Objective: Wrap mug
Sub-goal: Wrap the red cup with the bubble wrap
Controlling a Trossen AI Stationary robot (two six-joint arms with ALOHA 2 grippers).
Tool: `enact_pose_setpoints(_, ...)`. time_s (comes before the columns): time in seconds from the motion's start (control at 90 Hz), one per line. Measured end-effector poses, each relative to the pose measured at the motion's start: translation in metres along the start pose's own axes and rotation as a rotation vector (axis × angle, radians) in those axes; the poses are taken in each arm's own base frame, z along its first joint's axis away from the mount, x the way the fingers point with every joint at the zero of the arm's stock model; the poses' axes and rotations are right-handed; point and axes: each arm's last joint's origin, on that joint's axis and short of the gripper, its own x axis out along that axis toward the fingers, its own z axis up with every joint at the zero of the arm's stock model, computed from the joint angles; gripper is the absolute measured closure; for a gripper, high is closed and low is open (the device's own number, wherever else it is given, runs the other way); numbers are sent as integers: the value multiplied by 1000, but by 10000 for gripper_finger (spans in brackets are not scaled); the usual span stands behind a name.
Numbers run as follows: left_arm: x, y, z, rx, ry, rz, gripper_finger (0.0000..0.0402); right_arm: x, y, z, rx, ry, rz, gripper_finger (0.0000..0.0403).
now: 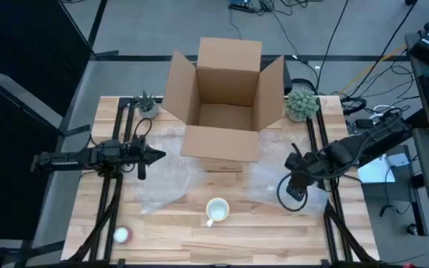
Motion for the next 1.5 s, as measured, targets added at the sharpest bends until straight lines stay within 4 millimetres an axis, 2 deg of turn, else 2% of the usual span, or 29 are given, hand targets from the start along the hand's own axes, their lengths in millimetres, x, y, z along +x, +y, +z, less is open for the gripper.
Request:
enact_pose_setpoints(0.133, 0, 0, 0, 0, -2, 6, 398, -17, -4, 2, 31, -17, -30, 237)
enact_pose_setpoints(0.289, 0, 0, 0, 0, -2, 6, 398, -30, 23, 9, -19, -104, 274, 238)
enact_pose_setpoints(0.378, 0, 0, 0, 0, -2, 6, 398, -19, 41, 8, -61, -107, 374, 239)
enact_pose_setpoints(0.478, 0, 0, 0, 1, -2, 6, 398, 7, 57, -2, -103, -43, 379, 239)
enact_pose_setpoints(0.6, 0, 0, 0, 1, -2, 6, 398, 38, 65, -15, -140, 21, 291, 239)
enact_pose_setpoints(0.7, 0, 0, 0, 1, -2, 7, 398, 50, 63, -20, -141, 48, 203, 239)
enact_pose_setpoints(1.178, 0, 0, 0, 0, -2, 6, 398, 63, 41, -21, -174, -1, -170, 239)
enact_pose_setpoints(1.356, 0, 0, 0, 0, -2, 7, 398, 61, 26, -20, -167, -65, -357, 239)
enact_pose_setpoints(1.5, 0, 0, 0, 0, -2, 7, 398, 55, 9, -19, -94, -43, -532, 239)
